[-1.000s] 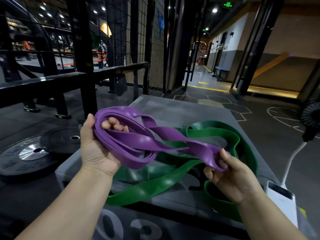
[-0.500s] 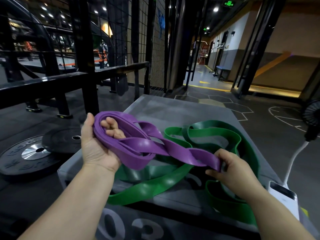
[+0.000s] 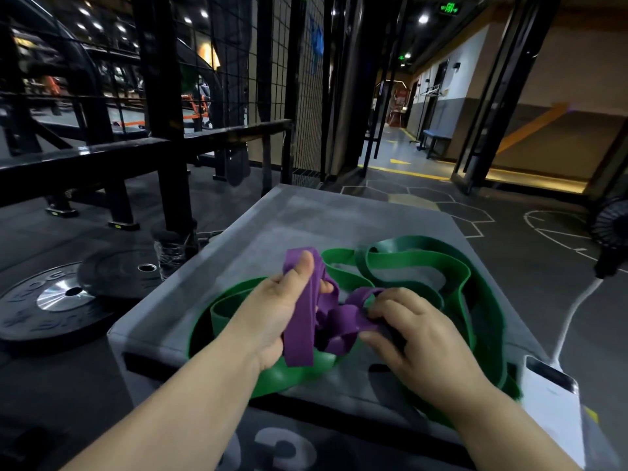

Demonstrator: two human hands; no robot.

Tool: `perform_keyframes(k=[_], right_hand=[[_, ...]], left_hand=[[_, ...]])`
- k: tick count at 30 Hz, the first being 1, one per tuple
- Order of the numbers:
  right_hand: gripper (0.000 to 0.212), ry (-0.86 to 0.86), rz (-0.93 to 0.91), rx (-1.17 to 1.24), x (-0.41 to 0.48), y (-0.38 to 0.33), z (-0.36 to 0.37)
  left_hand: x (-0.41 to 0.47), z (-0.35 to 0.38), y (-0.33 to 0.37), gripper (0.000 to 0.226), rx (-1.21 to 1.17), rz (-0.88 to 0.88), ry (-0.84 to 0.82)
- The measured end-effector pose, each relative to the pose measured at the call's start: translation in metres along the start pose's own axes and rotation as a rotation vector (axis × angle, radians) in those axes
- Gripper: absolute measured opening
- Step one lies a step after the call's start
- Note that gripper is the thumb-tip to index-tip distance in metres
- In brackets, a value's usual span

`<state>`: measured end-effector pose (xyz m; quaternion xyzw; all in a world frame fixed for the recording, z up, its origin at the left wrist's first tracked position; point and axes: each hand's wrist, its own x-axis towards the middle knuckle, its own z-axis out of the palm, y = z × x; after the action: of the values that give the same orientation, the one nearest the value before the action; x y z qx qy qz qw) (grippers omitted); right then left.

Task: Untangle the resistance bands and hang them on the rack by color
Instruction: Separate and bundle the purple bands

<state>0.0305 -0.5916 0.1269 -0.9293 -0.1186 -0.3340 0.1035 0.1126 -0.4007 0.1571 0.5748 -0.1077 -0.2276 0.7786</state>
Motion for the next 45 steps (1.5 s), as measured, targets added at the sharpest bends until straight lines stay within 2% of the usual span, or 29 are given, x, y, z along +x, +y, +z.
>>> perform_keyframes(k=[3,6,8,11,15,18,19,22,24,26,28,29,33,37,39,42,45], right_hand=[[0.043,-0.031,-0.004,0.031,0.001,-0.007,-0.001],[0.048,-0.061,0.083,0.201,0.001,-0.008,-0.004],[0.04,-0.024,0.134,0.281,0.001,-0.009,-0.003],[0.012,0.114,0.231,0.369,0.001,-0.01,0.004],[0.056,0.227,0.525,0.775,0.0,-0.015,0.008],[0.077,0.271,0.592,0.79,0.004,-0.021,0.006],[0.078,0.276,0.614,0.77,0.005,-0.022,0.006],[0.066,0.241,0.686,0.665,0.008,-0.022,0.01],[0.061,0.185,0.738,0.727,0.007,-0.021,0.014],[0.057,0.162,0.744,1.002,0.007,-0.02,0.017],[0.036,0.204,0.754,1.366,0.008,-0.02,0.016],[0.029,0.218,0.762,1.445,0.008,-0.019,0.016],[0.029,0.192,0.765,1.235,0.008,-0.02,0.019],[0.035,0.185,0.845,0.962,0.006,-0.021,0.022],[0.031,0.148,0.896,0.99,0.006,-0.021,0.023],[0.02,0.134,1.004,1.169,0.006,-0.023,0.024],[0.018,0.116,1.011,1.16,0.008,-0.022,0.022]], left_hand=[[-0.004,0.008,-0.005,0.057,0.04,-0.011,-0.013],[-0.006,0.016,-0.012,0.053,0.049,-0.01,-0.006],[-0.008,0.02,-0.013,0.05,0.064,-0.005,-0.005],[-0.008,0.022,-0.013,0.045,0.074,0.023,0.0],[-0.007,0.023,-0.014,0.042,0.049,0.025,0.021],[-0.007,0.023,-0.015,0.038,0.029,0.006,0.019],[-0.008,0.023,-0.015,0.036,0.032,-0.002,0.008],[-0.011,0.027,-0.016,0.038,0.054,-0.02,-0.043],[-0.013,0.028,-0.017,0.038,0.068,-0.011,-0.049],[-0.012,0.029,-0.018,0.038,0.058,0.0,-0.029],[-0.01,0.03,-0.018,0.037,0.06,0.013,0.012],[-0.01,0.031,-0.017,0.037,0.07,0.029,0.039],[-0.01,0.032,-0.021,0.045,0.159,0.095,0.06],[-0.008,0.032,-0.026,0.029,0.211,0.123,0.054],[-0.008,0.032,-0.027,0.026,0.242,0.117,0.014],[-0.006,0.031,-0.029,0.046,0.26,0.085,-0.018],[-0.006,0.03,-0.031,0.046,0.234,0.041,-0.054]])
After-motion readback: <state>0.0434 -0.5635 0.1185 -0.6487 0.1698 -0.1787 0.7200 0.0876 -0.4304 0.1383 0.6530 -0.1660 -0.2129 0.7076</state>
